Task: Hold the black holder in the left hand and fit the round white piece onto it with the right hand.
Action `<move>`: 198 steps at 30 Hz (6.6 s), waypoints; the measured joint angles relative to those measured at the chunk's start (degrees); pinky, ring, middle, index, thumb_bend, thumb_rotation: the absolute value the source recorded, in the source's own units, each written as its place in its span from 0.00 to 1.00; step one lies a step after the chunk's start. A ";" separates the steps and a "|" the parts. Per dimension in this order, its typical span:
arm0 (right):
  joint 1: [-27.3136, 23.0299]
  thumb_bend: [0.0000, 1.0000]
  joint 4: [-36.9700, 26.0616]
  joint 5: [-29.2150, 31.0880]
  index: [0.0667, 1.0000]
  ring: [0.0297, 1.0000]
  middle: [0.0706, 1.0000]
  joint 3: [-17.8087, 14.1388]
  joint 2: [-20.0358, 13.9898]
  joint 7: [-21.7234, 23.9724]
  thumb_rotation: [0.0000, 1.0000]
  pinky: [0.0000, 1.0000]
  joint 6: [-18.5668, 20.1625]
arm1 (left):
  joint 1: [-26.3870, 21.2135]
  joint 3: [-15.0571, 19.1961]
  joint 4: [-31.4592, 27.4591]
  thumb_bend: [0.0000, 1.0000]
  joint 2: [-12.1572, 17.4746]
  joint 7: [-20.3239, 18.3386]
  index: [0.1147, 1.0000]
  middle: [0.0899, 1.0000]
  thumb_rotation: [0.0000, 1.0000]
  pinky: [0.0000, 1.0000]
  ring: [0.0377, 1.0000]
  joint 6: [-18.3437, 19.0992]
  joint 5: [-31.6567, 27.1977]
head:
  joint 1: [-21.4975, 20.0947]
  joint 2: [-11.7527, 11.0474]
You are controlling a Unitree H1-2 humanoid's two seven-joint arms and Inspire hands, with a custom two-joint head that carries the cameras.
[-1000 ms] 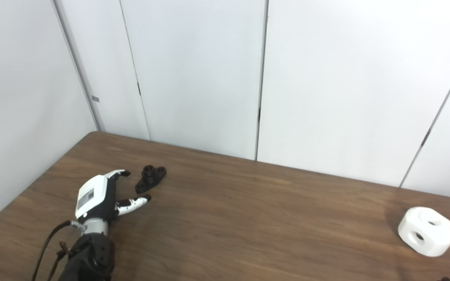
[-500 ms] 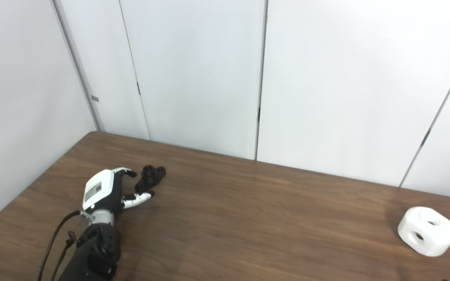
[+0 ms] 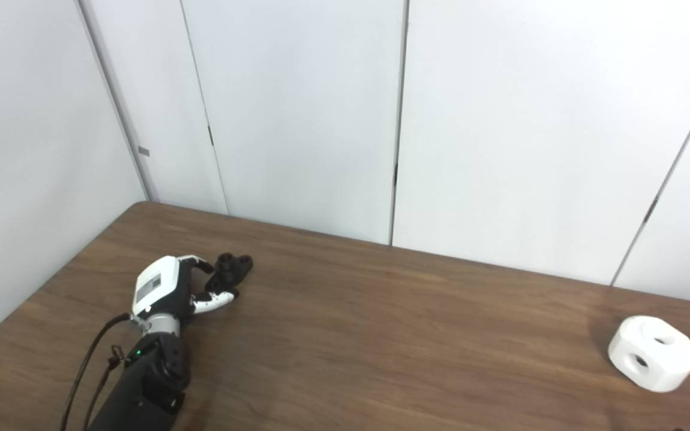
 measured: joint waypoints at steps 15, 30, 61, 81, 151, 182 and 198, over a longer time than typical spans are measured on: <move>0.10 0.69 -0.17 -0.21 1.00 1.00 1.00 0.18 -0.07 -0.43 1.00 1.00 0.22 | -1.06 2.03 1.55 0.77 -1.12 -0.91 0.59 0.83 0.34 0.93 0.90 0.03 3.95 | -0.09 0.44; 0.21 0.67 -0.27 -0.15 1.00 1.00 1.00 0.24 -0.08 -0.42 1.00 1.00 0.25 | -1.06 2.94 1.38 0.77 -2.01 -2.24 0.44 0.81 0.25 0.95 0.90 0.03 4.60 | -0.09 0.70; 0.35 0.67 -0.40 0.33 0.99 1.00 0.98 0.46 -0.25 -0.44 1.00 1.00 0.54 | -1.04 0.36 1.43 0.52 -1.59 2.04 0.42 0.77 0.04 0.86 0.88 0.01 -0.66 | -0.70 1.41; 0.41 0.64 -0.63 0.80 0.98 1.00 0.97 0.56 -0.22 -0.46 1.00 1.00 1.56 | 8.83 -4.54 -13.58 0.52 -0.11 -4.18 0.42 0.80 0.05 0.87 0.89 -0.18 -4.53 | -2.90 3.16; 1.80 0.60 -7.77 -9.51 0.95 0.96 0.92 9.28 2.58 -8.30 0.98 1.00 9.25 | 23.35 -23.52 -19.72 0.51 -0.93 -3.78 0.42 0.75 0.04 0.83 0.83 -35.50 5.01 | -21.79 13.80; -7.74 0.75 -13.75 -15.40 0.92 0.97 0.97 3.80 -2.40 -7.45 0.37 0.94 21.36 | 21.47 -22.81 -17.42 0.52 -1.08 -3.12 0.42 0.74 0.04 0.80 0.81 -38.46 4.60 | -27.16 12.30; -21.92 0.83 -11.84 -38.23 0.88 1.00 0.99 7.52 -10.70 -5.03 0.33 0.98 32.24 | 22.00 -22.44 -17.97 0.52 -1.46 -4.15 0.42 0.73 0.04 0.80 0.80 -37.29 4.66 | -31.73 11.07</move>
